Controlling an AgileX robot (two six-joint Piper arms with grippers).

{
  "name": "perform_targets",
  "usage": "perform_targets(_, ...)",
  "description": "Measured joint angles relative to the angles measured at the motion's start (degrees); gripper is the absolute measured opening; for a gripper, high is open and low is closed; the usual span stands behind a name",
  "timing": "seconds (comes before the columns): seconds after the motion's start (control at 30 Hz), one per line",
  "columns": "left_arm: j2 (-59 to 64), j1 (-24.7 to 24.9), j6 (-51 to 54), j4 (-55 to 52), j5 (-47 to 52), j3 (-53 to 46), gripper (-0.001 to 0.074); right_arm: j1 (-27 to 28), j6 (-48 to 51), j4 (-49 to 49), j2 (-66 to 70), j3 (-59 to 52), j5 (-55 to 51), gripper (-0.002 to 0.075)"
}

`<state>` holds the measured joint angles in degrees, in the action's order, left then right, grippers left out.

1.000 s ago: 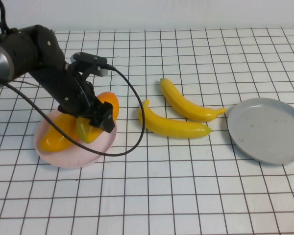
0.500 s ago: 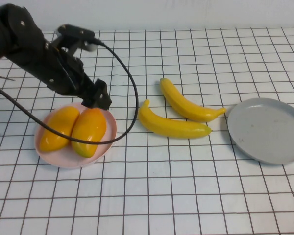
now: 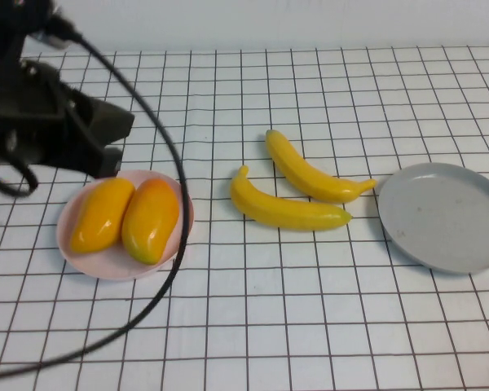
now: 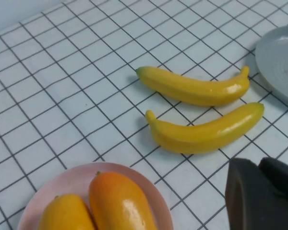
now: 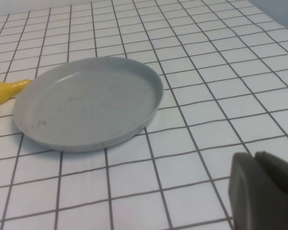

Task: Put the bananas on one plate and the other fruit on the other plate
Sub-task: Put another type of fruit in the right plate

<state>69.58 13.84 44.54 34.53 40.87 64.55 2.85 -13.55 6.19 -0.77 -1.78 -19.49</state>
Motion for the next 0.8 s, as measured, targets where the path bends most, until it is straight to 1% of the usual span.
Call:
perform_targets(0.23, -24.4, 0.0, -3.7, 4.5, -20.1, -26.8, 0.0003, 0.0, 0.0, 0.0, 0.0, 0.0, 0.0, -0.0016)
perform_targets(0.37, -38.2, 0.0, -4.7, 7.5, -31.4, -39.1, 0.0, 0.0, 0.0, 0.0, 0.0, 0.0, 0.0, -0.0016)
perform_targets(0.47, -45.6, 0.0, -4.9, 9.3, -38.0, -45.4, -0.0001, 0.0, 0.0, 0.0, 0.0, 0.0, 0.0, -0.0016)
perform_targets(0.57, -50.1, 0.0, -4.9, 10.5, -43.4, -50.5, -0.0002, 0.0, 0.0, 0.0, 0.0, 0.0, 0.0, -0.0016)
perform_targets(0.8, -53.8, 0.0, -4.3, 10.7, -52.4, -59.8, -0.0002, 0.0, 0.0, 0.0, 0.0, 0.0, 0.0, -0.0016)
